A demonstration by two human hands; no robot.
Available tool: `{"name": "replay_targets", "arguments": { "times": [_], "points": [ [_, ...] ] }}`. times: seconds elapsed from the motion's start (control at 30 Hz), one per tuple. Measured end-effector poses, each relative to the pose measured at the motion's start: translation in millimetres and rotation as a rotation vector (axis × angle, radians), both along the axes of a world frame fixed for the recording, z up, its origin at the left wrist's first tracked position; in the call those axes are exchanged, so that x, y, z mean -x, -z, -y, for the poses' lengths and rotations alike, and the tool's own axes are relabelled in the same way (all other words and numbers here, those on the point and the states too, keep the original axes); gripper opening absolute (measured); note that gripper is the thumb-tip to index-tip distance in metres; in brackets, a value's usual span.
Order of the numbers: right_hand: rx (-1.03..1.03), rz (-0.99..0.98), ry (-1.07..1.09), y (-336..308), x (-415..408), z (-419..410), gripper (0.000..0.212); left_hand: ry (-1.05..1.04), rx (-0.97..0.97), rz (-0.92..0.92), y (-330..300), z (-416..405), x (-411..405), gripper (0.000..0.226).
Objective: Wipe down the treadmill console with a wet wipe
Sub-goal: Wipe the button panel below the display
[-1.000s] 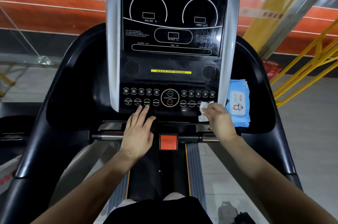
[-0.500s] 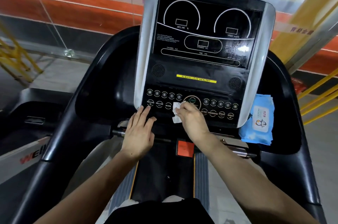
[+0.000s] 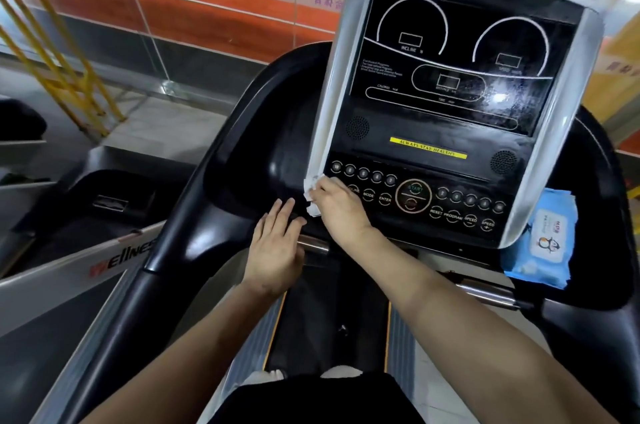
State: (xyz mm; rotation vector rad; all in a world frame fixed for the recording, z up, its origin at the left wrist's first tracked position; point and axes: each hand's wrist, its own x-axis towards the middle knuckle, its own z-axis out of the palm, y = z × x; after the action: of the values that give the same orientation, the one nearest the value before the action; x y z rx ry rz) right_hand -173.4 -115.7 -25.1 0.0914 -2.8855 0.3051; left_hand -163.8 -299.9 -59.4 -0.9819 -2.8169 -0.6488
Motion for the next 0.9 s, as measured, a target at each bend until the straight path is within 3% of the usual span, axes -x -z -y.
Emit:
{"name": "replay_targets", "arguments": {
  "times": [0.13, 0.4, 0.5, 0.73, 0.9],
  "points": [
    [-0.065, 0.012, -0.027, 3.3, -16.9, -12.3, 0.027, 0.014, -0.013, 0.024, -4.3, -0.2, -1.7, 0.052],
    [-0.071, 0.015, 0.179, 13.0, -85.8, -88.6, 0.029, 0.023, -0.016, 0.034, -4.3, 6.8, -2.9, 0.049],
    [-0.096, 0.046, 0.197, 6.9, -75.2, -76.5, 0.012, 0.017, -0.004, 0.056, -1.3, 12.1, -4.0, 0.048],
    [-0.003, 0.078, 0.15, -10.4, -12.6, 10.1, 0.019, 0.015, 0.003, 0.043, -2.1, 15.7, -4.7, 0.047],
    [0.021, 0.074, 0.191, -6.3, -24.8, 1.8, 0.019, 0.021, -0.004, 0.036, -4.7, 13.1, -1.9, 0.047]
  ]
}}
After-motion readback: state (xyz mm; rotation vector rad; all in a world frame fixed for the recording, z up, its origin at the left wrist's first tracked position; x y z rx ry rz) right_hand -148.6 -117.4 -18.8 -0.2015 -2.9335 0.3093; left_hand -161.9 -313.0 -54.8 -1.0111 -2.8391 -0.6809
